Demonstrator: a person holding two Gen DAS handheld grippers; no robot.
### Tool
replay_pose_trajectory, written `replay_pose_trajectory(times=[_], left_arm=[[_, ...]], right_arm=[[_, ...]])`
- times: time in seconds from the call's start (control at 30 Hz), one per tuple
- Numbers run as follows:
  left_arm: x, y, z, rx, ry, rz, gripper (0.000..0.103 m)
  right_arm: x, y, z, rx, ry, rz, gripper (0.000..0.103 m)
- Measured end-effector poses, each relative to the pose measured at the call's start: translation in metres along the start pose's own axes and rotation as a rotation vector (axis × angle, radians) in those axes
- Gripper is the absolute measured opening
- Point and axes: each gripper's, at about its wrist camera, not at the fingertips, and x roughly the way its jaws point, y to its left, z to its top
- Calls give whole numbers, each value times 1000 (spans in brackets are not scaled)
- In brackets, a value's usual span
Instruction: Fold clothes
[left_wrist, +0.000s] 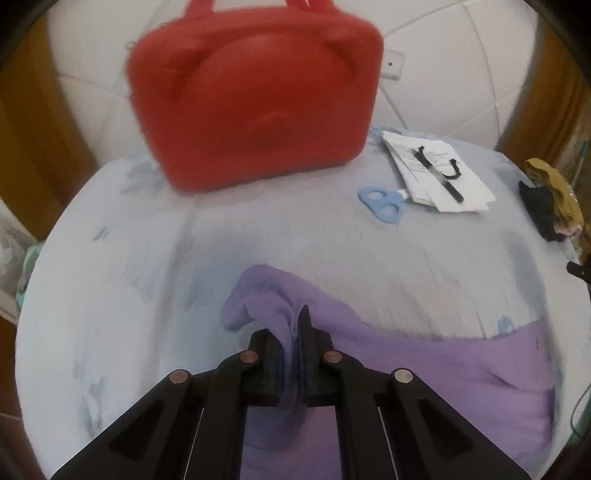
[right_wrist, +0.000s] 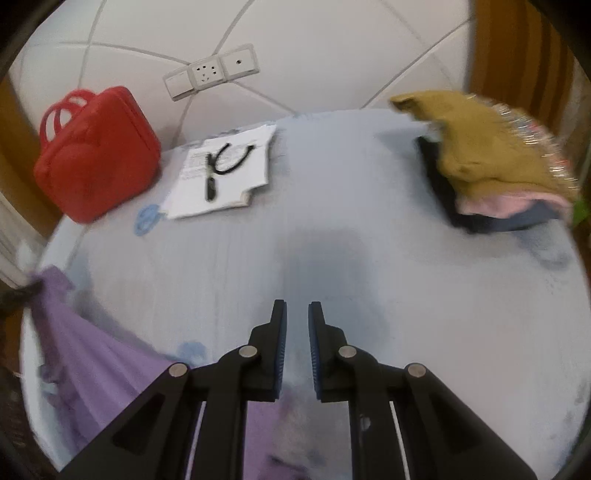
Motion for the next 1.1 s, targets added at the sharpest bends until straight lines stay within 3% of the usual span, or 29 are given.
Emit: replay_pose_trajectory(times=[0.07, 0.13, 0.2, 0.23, 0.37, 0.53, 0.57, 0.6, 0.67, 0.83, 1.1], left_arm=[[6, -3, 2, 16, 2, -16, 6], [12, -4, 1, 31, 11, -23, 6], [18, -3, -1, 32, 23, -29, 6], [21, -3, -3, 31, 28, -31, 6], [27, 1, -7, 24, 42, -44, 6], [28, 4, -11, 13, 53, -45, 6], [28, 5, -12, 9, 55, -44, 6], [28, 6, -13, 4, 59, -43, 6], [28, 9, -14, -10, 64, -43, 6], [31, 14, -9, -41, 63, -54, 6], [63, 10, 24, -78, 61, -26, 6]], right_arm=[[5, 4, 3, 4, 26, 54, 12], [10, 10, -5, -18, 70, 48, 17], [18, 14, -19, -41, 119, 21, 57], [22, 16, -27, -50, 135, 7, 63], [33, 24, -58, -65, 178, -3, 64], [51, 37, -76, -143, 222, -78, 64], [53, 40, -78, -164, 223, -102, 54], [56, 43, -80, -186, 224, -127, 29], [56, 51, -81, -228, 219, -147, 7], [44, 59, -57, -283, 137, -197, 7], [67, 54, 31, -277, 35, -255, 6]])
